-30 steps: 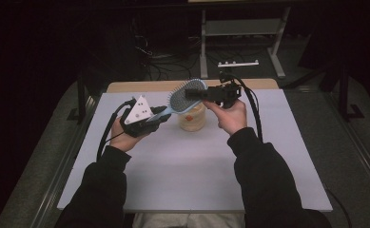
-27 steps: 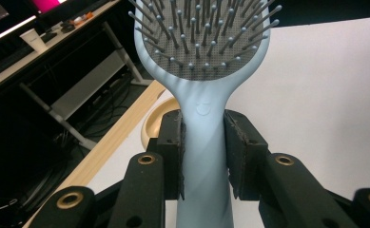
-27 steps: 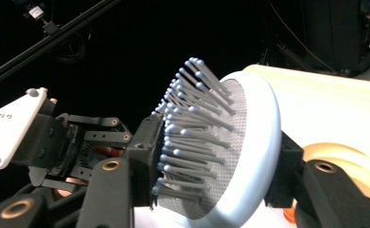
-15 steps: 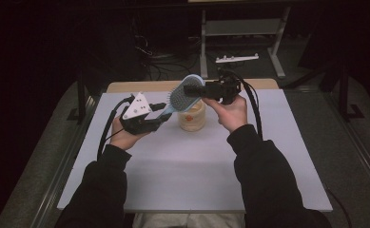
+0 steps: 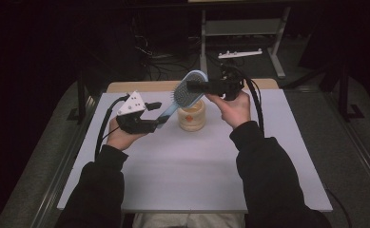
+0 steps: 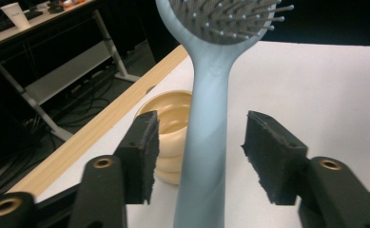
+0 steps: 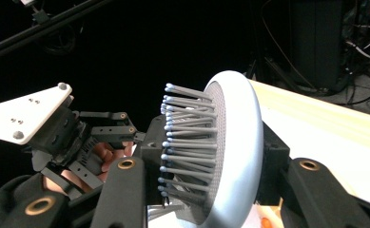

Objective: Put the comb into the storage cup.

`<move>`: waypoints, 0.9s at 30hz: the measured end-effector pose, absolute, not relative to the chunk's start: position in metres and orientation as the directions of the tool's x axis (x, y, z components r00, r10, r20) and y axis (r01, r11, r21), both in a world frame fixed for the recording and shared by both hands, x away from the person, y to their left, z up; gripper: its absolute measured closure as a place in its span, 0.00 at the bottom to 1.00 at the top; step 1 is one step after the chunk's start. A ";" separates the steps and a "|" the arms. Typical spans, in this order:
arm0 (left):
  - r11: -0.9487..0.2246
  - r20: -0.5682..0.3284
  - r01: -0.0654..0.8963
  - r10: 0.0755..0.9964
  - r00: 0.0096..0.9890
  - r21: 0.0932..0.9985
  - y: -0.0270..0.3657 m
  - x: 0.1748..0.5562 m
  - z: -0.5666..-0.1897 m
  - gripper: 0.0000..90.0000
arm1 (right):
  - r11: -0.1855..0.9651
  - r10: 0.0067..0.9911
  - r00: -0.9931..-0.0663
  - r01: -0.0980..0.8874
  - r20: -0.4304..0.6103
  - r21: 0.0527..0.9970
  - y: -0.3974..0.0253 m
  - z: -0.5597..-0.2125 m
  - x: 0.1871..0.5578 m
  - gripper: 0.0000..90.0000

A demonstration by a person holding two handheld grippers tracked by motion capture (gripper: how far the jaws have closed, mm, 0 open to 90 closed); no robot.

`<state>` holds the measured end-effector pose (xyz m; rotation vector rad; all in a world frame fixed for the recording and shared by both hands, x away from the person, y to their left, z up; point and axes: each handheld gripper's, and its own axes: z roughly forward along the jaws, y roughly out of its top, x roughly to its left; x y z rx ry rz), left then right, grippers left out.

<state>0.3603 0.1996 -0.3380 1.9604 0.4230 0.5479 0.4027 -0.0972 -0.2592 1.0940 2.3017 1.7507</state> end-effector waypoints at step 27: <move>-0.254 -0.025 0.212 0.585 0.810 0.944 0.248 0.368 -0.347 0.00 | 0.199 0.640 -0.739 0.422 0.208 0.885 -0.106 -0.212 0.417 0.63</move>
